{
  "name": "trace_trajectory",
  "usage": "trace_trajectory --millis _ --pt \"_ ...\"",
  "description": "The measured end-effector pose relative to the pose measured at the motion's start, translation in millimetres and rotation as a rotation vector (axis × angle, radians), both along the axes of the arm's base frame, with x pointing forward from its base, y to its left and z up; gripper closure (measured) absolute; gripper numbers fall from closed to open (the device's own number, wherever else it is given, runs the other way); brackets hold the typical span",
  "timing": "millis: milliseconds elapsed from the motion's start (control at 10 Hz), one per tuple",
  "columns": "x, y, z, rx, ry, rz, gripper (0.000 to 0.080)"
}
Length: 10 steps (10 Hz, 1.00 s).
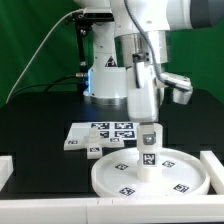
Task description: Assemble round table
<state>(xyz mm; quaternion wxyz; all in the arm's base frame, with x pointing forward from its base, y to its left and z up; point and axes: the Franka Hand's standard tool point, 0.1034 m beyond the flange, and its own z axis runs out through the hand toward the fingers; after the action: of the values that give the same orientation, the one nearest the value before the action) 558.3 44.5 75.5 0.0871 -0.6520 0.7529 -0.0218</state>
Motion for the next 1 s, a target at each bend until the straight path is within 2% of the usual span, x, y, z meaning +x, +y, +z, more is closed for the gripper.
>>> trace_trajectory --millis 200,500,800,900,1000 --pt "-0.9 7.3 -0.9 -0.049 -0.029 0.334 0.0153" --pt "-2.6 8.4 -1.9 -0.079 -0.039 0.506 0.0151" --pt "1.5 -2.4 -0.2 -0.181 -0.075 1.087 0.0151" --pt "1.4 -3.0 -0.5 -0.206 -0.076 1.231 0.0151" --pt "1.4 -0.9 0.9 -0.242 -0.091 1.241 0.0151"
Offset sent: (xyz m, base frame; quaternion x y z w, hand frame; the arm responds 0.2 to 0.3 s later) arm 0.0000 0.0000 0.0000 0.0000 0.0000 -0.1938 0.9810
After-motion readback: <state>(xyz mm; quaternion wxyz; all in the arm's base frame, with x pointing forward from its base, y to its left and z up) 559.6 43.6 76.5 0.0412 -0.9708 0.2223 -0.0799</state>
